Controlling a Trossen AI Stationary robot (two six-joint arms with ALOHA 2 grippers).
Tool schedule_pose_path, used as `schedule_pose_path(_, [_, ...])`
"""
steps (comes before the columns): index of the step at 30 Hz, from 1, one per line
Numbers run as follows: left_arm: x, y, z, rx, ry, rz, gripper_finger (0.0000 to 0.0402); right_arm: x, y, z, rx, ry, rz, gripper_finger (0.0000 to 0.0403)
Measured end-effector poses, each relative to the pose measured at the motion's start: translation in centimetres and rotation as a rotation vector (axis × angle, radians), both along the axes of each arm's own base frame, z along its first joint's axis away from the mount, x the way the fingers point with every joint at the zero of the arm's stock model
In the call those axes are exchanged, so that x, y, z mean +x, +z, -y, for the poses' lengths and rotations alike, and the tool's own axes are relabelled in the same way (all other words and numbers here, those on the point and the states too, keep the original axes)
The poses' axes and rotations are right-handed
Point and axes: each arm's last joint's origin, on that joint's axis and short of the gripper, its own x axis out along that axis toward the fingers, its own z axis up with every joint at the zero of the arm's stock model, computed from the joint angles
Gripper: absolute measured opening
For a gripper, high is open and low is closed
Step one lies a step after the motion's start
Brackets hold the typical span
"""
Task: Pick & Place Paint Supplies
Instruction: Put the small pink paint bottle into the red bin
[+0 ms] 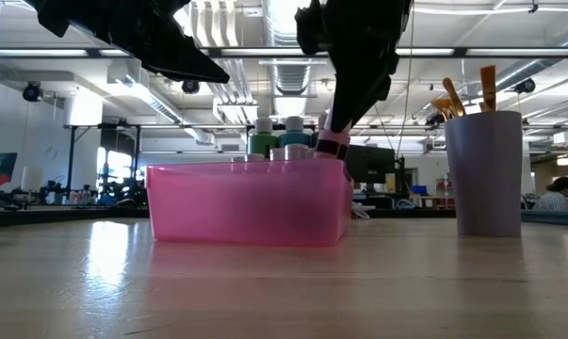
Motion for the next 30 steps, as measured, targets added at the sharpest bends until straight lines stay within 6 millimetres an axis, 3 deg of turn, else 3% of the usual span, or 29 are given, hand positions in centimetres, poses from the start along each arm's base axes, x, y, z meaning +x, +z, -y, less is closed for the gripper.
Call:
schedule_pose_path(25, [0.0,0.0,0.0,0.009,-0.003,-0.001,0.0187,0.0,-1.2,1.3,0.003,-0.039,0.004,0.0115])
schedule_pose_path(30, [0.0,0.0,0.0,0.010,-0.004,-0.001,0.0187,0.0,-1.2,1.4,0.007,-0.052,0.006,0.0131])
